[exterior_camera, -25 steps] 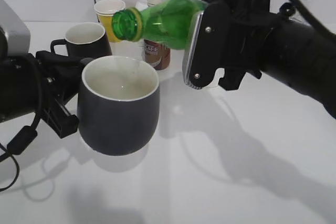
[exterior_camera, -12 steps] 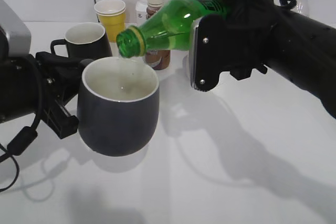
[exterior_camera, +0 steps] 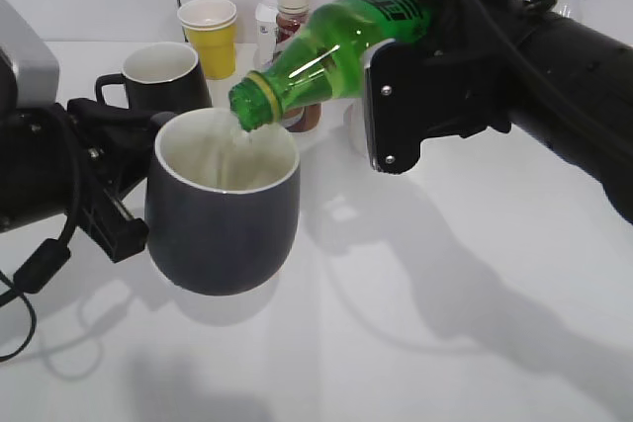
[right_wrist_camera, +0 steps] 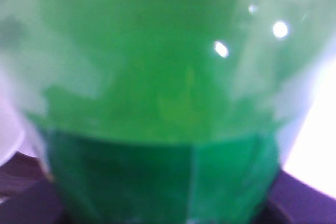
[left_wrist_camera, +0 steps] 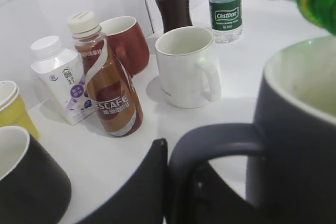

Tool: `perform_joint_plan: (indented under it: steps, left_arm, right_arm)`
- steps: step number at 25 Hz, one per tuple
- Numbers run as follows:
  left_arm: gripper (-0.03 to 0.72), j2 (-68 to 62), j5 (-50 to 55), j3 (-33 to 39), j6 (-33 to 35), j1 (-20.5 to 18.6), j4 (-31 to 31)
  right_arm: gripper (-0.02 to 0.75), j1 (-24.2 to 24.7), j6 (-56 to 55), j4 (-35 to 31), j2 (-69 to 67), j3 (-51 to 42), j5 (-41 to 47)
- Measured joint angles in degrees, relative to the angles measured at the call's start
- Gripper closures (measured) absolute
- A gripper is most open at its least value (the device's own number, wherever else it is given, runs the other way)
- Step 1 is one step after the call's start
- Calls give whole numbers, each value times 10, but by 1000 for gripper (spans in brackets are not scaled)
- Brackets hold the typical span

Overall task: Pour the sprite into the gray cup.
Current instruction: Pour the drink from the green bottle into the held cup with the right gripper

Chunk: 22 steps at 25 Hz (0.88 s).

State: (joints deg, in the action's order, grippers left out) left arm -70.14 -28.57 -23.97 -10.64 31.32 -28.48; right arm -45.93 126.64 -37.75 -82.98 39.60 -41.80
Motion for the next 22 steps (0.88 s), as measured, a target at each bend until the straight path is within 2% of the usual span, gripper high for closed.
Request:
perform_joint_plan:
  steps: [14, 22]
  left_arm:
    - [642, 0, 2, 0, 0, 0, -1]
    - [642, 0, 2, 0, 0, 0, 0]
  right_arm:
    - [342, 0, 6, 6, 0, 0, -18]
    - [342, 0, -70, -40, 0, 0, 57]
